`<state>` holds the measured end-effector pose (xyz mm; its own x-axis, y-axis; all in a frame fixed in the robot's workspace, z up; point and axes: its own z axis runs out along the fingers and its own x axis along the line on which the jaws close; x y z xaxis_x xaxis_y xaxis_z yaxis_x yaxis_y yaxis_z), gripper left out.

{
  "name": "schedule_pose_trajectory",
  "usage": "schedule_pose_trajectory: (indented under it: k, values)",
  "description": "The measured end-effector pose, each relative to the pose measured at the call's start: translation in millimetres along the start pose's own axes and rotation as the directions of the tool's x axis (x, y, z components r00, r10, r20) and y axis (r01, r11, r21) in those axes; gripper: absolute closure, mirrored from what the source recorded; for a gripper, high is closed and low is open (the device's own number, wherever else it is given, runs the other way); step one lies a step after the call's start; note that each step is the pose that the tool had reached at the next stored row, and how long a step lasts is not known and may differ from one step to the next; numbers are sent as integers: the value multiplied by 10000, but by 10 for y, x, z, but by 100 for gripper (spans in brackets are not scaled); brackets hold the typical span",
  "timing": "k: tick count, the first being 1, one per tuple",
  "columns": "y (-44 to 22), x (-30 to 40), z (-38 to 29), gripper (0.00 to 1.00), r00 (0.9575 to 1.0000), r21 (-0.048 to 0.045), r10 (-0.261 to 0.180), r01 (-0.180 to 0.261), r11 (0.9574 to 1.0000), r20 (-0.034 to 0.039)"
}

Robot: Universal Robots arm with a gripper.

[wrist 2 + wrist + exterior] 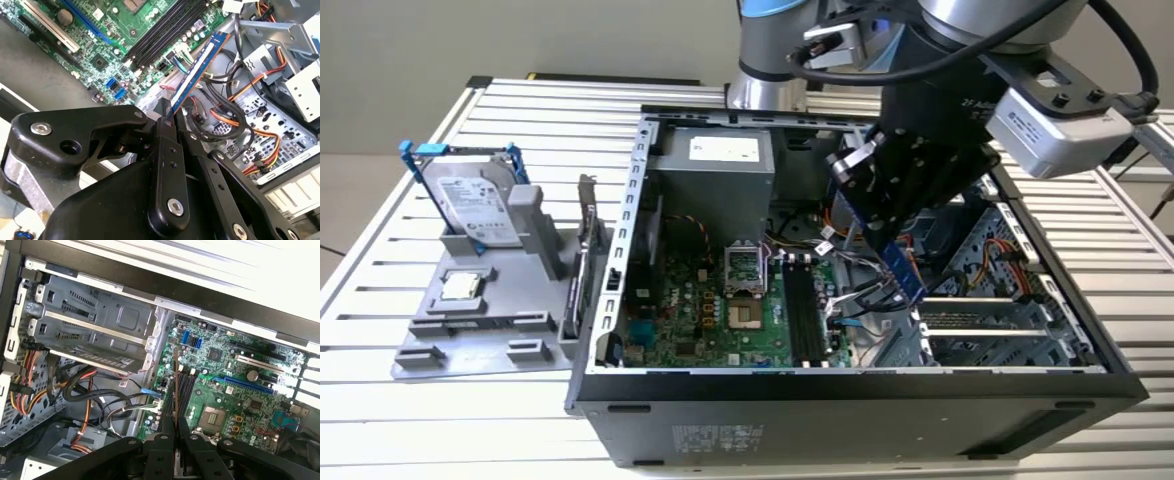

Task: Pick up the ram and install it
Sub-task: 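Pick up the ram and move it above insertion slot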

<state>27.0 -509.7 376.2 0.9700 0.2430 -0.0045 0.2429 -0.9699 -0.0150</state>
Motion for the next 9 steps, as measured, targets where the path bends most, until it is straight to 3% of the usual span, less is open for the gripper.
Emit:
schedule_pose_trajectory:
  k: [9]
  values:
    - [0, 0, 0, 100, 9964, 5, 851, -851, 9964, -13]
